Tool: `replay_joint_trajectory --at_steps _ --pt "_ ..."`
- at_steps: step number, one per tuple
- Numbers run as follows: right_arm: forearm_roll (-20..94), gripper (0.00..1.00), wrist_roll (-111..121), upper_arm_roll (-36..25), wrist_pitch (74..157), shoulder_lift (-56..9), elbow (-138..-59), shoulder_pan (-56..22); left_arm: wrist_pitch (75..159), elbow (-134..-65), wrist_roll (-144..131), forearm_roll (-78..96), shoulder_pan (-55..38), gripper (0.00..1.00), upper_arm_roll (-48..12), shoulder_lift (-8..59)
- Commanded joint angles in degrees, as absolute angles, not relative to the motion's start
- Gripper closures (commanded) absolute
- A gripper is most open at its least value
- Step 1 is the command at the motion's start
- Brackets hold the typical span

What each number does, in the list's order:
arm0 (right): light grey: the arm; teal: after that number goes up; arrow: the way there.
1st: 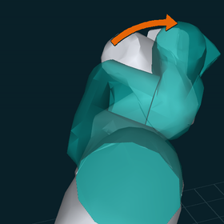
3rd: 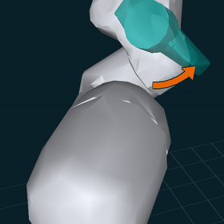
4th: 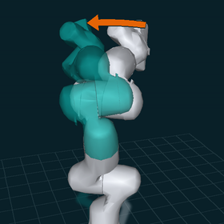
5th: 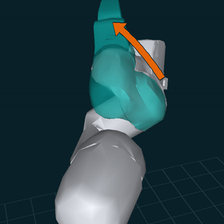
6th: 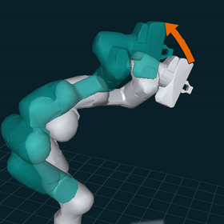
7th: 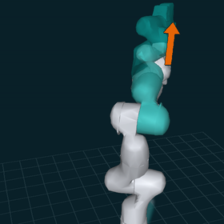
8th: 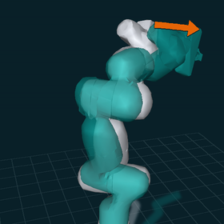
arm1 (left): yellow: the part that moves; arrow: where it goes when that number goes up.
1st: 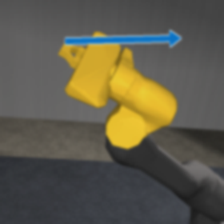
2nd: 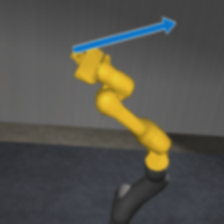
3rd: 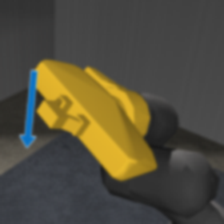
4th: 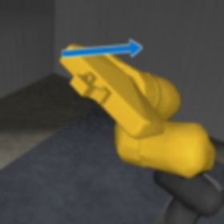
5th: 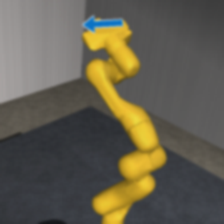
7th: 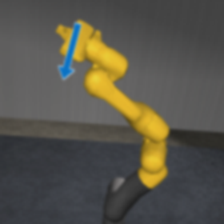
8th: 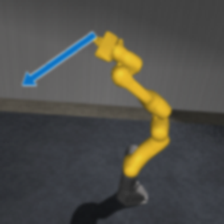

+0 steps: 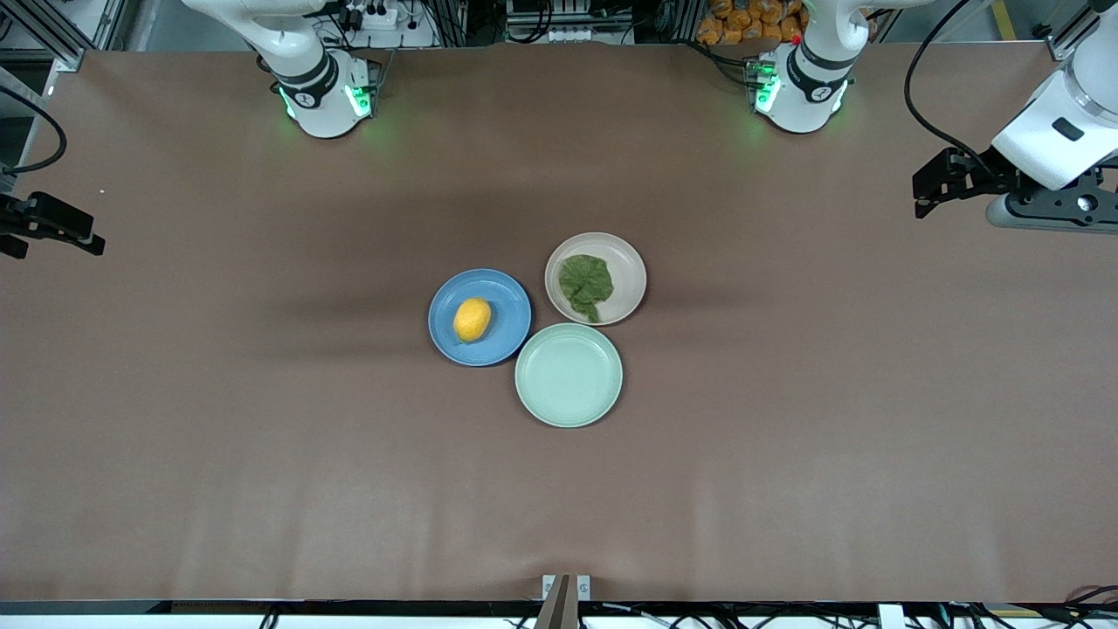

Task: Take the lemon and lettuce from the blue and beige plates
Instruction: 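Lower the left gripper over the green lettuce on the beige plate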

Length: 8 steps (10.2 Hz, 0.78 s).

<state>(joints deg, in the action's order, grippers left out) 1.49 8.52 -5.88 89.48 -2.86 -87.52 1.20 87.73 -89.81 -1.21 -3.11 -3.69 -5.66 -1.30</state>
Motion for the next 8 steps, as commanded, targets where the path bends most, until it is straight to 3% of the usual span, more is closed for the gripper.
replay_joint_trajectory --at_steps 1,8 --pt "2.4 0.0 8.8 -5.2 89.0 -3.5 -86.2 2.4 86.7 -89.1 -0.4 -2.0 -3.2 0.0 -6.2 -1.3" --pt "2.4 0.0 8.8 -5.2 88.9 -3.5 -86.2 2.2 86.7 -89.3 -0.5 -1.9 -4.0 0.0 -6.4 1.8"
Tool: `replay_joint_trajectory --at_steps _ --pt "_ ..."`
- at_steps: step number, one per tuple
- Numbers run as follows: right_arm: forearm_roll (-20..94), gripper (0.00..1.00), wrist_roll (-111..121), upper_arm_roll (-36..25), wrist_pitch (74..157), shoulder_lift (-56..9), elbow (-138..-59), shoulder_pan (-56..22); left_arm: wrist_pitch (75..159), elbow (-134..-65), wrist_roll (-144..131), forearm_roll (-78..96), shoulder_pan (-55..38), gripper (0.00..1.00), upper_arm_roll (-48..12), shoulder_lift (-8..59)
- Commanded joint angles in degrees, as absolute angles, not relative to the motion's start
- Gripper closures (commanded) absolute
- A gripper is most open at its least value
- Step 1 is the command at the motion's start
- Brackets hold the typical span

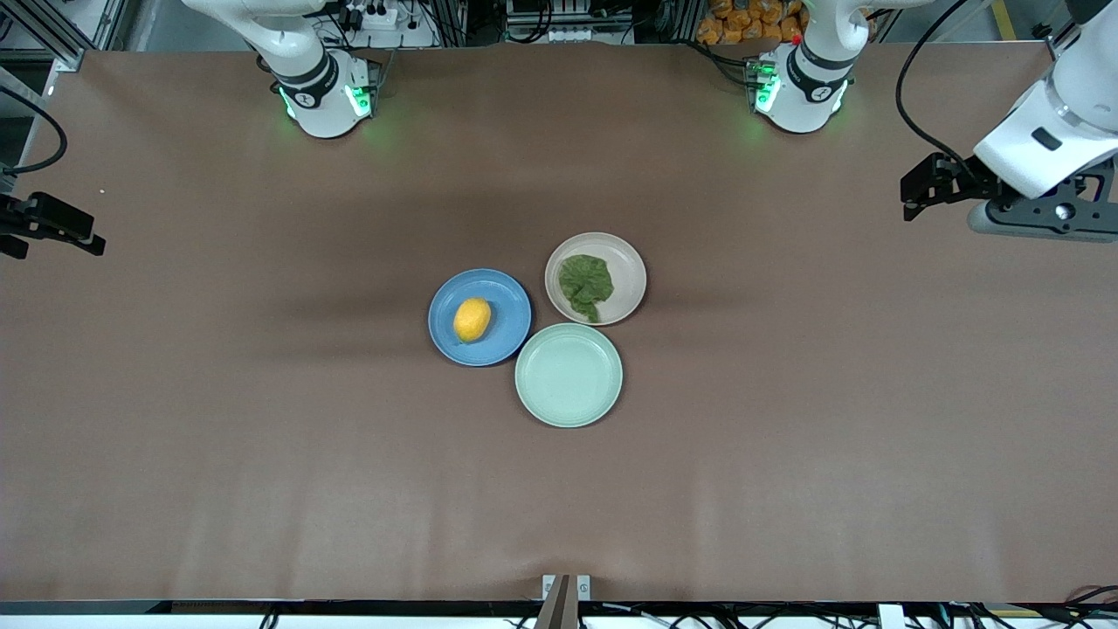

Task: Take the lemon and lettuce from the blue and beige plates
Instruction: 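Lower the left gripper over the green lettuce on the beige plate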

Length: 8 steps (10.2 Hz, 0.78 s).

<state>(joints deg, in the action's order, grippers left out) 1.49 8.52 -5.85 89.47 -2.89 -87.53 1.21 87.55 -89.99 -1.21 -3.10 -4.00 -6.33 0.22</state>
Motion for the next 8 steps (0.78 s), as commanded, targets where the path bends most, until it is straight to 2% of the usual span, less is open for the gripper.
replay_joint_trajectory --at_steps 1,5,8 --pt "2.4 0.0 8.8 -5.2 88.9 -3.5 -86.2 2.2 86.8 -89.5 -1.3 -0.5 -4.0 0.0 -6.4 3.2" --pt "2.5 0.0 8.9 -5.2 88.8 -3.5 -86.2 2.3 91.4 -90.5 -6.5 4.1 -4.8 0.0 -7.6 6.7" --pt "2.5 0.0 9.1 -5.3 88.7 -3.5 -86.2 2.5 96.2 -94.0 -11.0 4.1 -5.5 0.0 -10.0 7.2"
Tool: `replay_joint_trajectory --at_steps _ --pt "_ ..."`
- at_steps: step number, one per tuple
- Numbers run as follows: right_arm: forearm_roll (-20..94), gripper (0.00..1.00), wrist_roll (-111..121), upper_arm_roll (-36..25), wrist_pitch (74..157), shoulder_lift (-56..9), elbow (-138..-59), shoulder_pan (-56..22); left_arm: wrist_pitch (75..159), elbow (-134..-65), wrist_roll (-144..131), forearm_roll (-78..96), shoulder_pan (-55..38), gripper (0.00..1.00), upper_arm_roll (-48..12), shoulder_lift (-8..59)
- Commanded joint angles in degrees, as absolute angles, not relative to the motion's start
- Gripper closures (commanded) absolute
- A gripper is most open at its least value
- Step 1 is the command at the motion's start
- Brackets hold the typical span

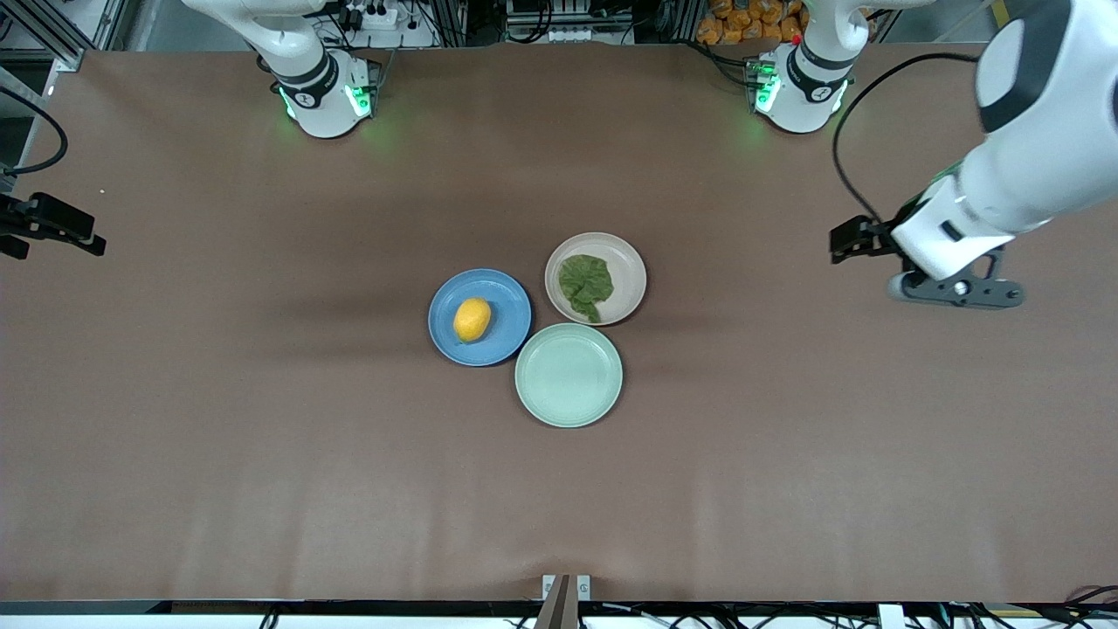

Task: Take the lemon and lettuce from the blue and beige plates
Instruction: 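Lower the left gripper over the green lettuce on the beige plate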

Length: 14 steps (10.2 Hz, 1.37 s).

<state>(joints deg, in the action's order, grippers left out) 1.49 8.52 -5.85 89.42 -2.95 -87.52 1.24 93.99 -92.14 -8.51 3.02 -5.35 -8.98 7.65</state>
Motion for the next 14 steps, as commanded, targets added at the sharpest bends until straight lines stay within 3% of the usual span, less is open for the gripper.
replay_joint_trajectory --at_steps 1,6,14 --pt "2.5 0.0 9.0 -5.2 88.6 -3.5 -86.3 2.4 96.8 -94.1 -12.8 4.1 -5.7 0.0 -11.1 8.0" --pt "2.6 0.0 9.1 -5.2 88.6 -3.5 -86.3 2.9 101.6 -94.2 -18.6 4.0 -6.1 0.0 -15.5 12.6" --pt "2.6 0.0 9.1 -5.2 88.6 -3.5 -86.3 3.0 110.6 -94.0 -37.7 0.9 -19.2 0.0 -15.6 20.8"
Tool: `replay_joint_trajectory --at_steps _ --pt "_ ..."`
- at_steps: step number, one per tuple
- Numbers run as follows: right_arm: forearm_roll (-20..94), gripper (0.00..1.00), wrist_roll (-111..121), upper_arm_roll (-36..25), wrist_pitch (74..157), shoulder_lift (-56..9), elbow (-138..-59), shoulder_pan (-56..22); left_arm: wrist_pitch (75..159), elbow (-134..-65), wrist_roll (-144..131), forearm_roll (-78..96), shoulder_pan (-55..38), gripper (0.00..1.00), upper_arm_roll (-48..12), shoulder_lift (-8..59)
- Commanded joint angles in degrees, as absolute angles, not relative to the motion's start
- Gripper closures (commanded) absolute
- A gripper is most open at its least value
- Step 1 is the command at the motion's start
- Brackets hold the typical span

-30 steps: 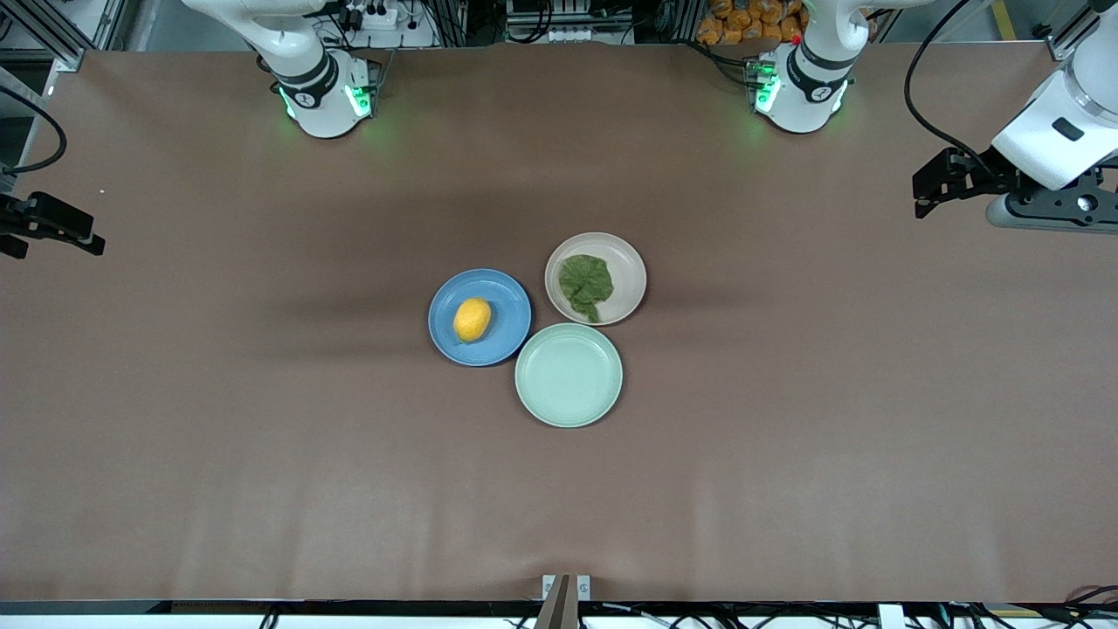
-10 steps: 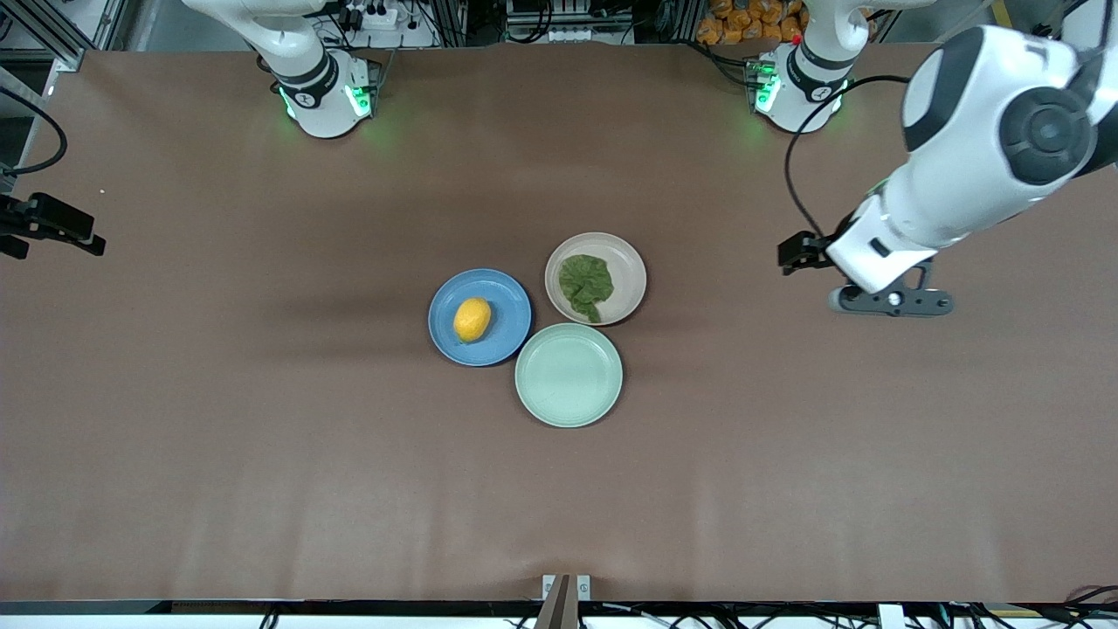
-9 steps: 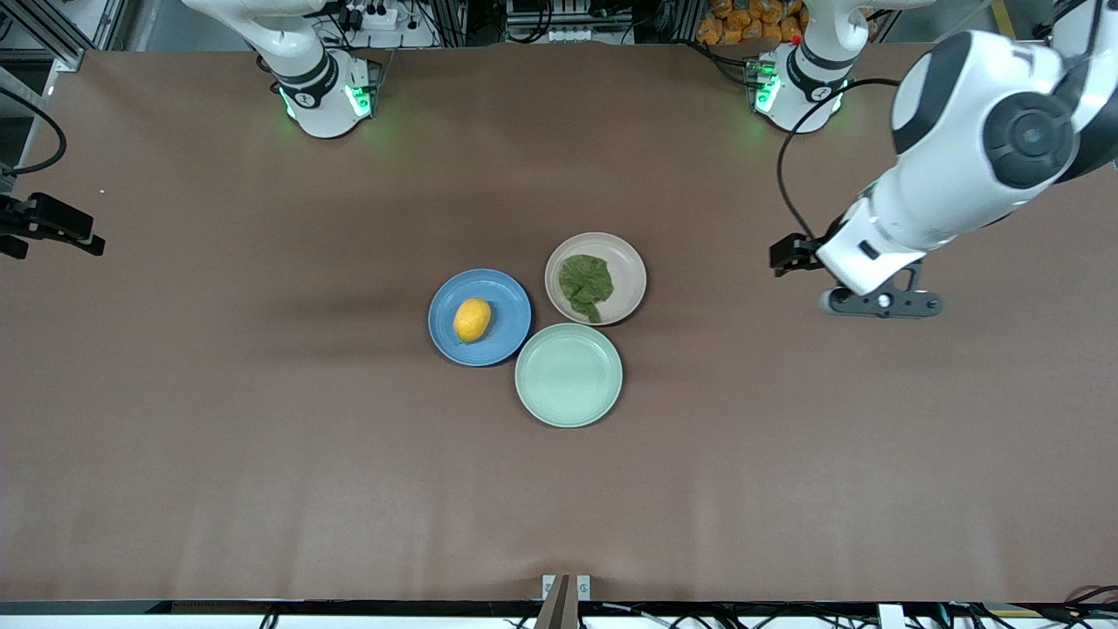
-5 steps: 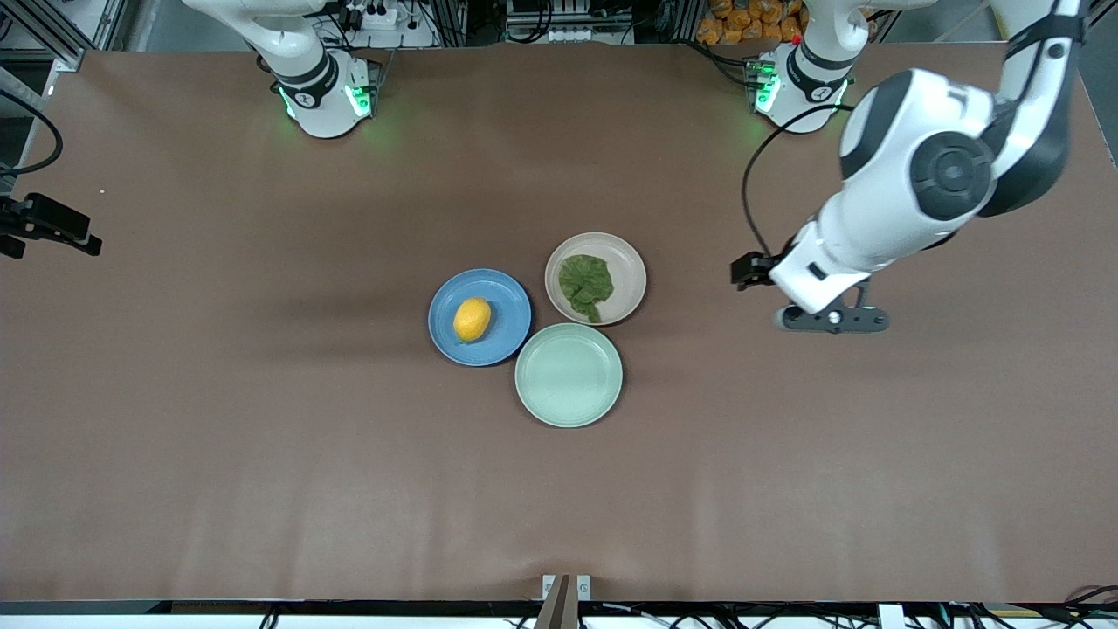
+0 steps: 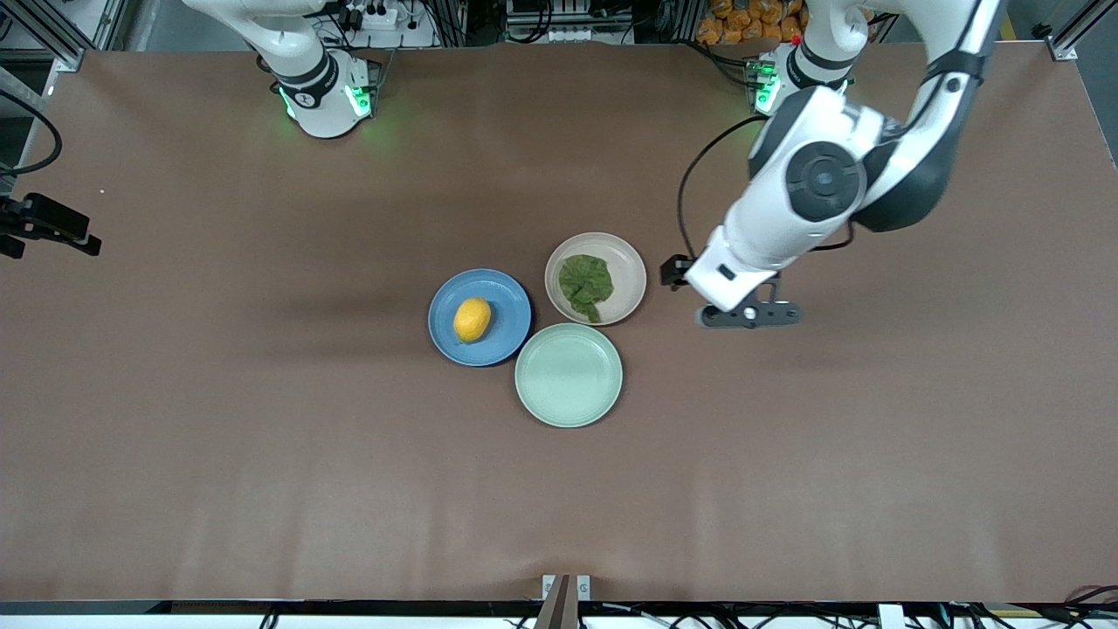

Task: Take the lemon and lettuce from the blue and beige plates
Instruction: 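Lower the left gripper over the green lettuce on the beige plate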

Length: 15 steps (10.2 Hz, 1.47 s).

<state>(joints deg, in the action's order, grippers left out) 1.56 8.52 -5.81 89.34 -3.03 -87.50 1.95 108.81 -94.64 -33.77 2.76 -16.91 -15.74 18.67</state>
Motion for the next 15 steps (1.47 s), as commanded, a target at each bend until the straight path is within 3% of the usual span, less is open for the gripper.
replay_joint_trajectory --at_steps 1,15 --pt "2.6 0.0 8.9 -5.2 88.6 -3.5 -86.3 3.1 112.1 -94.0 -39.9 -0.1 -20.7 0.0 -15.6 22.1" --pt "3.9 0.0 8.6 -5.2 88.5 -3.6 -86.5 3.2 125.1 -93.3 -47.6 -6.4 -29.4 0.0 -15.4 37.3"
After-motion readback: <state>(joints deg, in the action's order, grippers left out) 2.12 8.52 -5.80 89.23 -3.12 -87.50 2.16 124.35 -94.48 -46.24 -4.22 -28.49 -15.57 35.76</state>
